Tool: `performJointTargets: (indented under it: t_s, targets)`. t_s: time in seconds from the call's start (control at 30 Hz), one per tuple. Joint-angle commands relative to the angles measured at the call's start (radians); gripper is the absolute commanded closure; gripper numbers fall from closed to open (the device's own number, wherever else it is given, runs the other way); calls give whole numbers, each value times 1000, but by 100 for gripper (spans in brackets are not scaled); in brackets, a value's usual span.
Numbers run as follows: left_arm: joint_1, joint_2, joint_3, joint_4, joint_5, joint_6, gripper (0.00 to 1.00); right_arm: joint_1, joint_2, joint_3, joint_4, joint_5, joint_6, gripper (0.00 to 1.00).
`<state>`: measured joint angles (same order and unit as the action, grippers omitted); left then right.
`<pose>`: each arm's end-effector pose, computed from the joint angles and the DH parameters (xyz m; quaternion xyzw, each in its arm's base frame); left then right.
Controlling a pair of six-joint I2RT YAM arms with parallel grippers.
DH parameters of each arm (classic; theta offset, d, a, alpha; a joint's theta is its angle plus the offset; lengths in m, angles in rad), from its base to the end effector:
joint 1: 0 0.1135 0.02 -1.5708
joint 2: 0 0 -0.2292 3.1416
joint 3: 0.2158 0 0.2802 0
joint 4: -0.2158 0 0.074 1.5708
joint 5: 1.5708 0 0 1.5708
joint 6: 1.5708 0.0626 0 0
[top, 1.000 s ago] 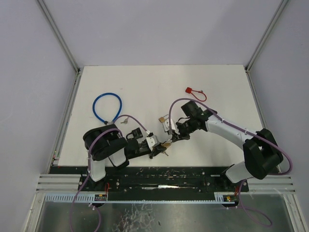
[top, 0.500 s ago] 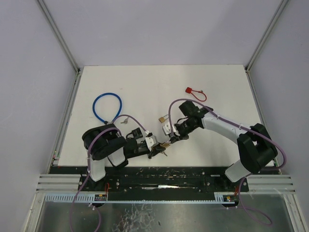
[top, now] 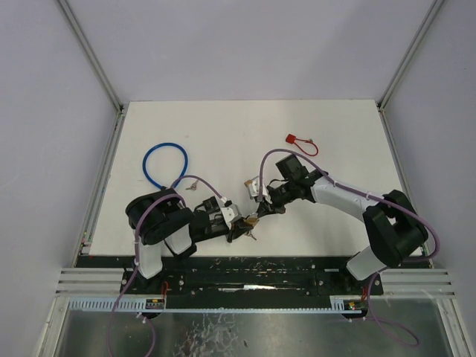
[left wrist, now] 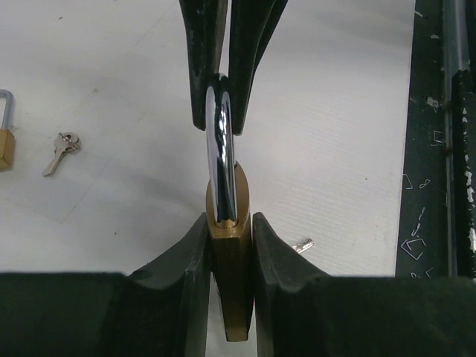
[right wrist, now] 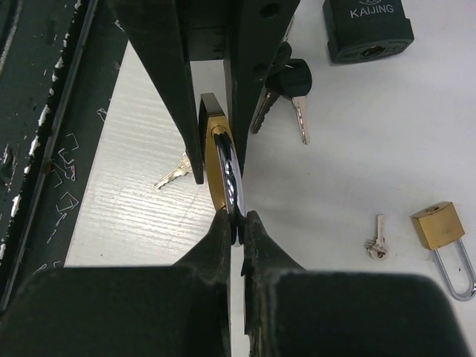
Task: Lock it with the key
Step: Lock the lock.
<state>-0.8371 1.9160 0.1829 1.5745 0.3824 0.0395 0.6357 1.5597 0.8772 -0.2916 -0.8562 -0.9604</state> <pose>0.1453 -0.1961 0.0285 0.4287 0.6241 -0.3806 0.5309 0.2393 0.2354 0.1215 -0.7078 0.5197 0.3484 0.3280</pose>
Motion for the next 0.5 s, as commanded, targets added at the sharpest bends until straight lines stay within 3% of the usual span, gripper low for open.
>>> performJointTargets:
  t_s: [0.0, 0.1, 0.13, 0.17, 0.2, 0.47]
  targets:
    - [-30, 75, 20, 28, -9, 52, 100, 133, 148, 18, -34, -147, -50, 100]
    - [-27, 48, 15, 27, -13, 27, 100, 50, 122, 106, -215, -179, -146, 100]
    - [-27, 40, 18, 27, -13, 15, 100, 31, 118, 130, -276, -178, -171, 89]
    - [-24, 33, 21, 27, -10, 4, 100, 15, 111, 149, -318, -172, -177, 50]
    - [-24, 27, 26, 27, -5, -10, 100, -2, 110, 163, -350, -160, -181, 2]
    - [-20, -49, 35, 27, 10, -140, 100, -178, -99, 210, -401, -82, -137, 1]
